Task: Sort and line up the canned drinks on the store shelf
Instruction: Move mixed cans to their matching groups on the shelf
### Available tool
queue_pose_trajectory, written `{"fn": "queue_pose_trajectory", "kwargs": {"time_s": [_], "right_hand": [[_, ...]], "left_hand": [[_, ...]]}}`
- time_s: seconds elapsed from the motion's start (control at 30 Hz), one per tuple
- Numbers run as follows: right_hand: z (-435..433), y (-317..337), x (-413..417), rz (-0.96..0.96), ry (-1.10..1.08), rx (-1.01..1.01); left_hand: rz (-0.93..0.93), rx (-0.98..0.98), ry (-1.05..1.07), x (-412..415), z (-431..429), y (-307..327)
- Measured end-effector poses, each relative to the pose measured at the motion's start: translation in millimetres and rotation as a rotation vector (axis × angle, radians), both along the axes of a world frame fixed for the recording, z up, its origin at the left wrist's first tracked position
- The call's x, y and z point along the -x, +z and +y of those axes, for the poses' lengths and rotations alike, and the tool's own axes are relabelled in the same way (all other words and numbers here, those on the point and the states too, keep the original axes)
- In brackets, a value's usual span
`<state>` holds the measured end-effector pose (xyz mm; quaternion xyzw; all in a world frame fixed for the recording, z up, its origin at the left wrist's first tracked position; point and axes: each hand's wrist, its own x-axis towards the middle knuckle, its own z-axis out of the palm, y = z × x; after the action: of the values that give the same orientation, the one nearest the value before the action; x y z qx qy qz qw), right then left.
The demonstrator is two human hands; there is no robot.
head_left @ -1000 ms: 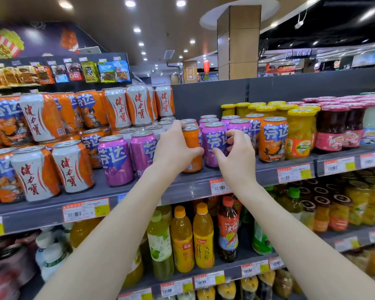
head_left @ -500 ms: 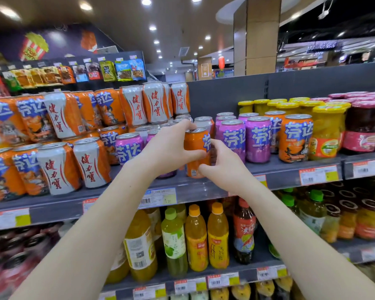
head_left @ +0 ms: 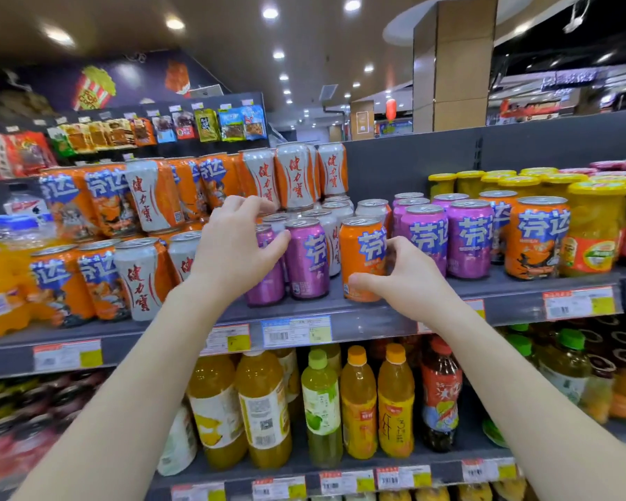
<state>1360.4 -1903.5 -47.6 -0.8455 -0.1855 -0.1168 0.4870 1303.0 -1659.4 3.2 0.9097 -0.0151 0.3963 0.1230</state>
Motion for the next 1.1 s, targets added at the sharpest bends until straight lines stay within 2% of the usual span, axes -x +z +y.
{"fn": "queue_pose_trajectory", "kwargs": {"time_s": [0.17,0.33,0.47,0.6,0.7,0.87,1.1], "right_hand": [[12,-6,5,-0.055,-0.069,-0.057],[37,4,22,-0.121,-0.055,-0.183],[57,11,39,-0.188,-0.026,-0.194],[79,12,55,-0.174,0.041,-0.217],[97,10,64,-0.151,0.093,-0.224],[131,8,74,-0.119,0.157,-0.237],[173,-3,82,-0.065,0.201,-0.265]], "left_hand": [[-0.273,0.156,0.031,31,12,-30],[-0.236,0.174,0.08,39,41,-51],[-0.326,0.166,0.159,51,62,-51],[-0.336,0.162,0.301,60,93,-48],[-0.271,0.166,0.364,66,112,-50],[-0.112,0.174,0.31,64,131,-53],[-0.222,0.31,0.111,66,144,-51]]}}
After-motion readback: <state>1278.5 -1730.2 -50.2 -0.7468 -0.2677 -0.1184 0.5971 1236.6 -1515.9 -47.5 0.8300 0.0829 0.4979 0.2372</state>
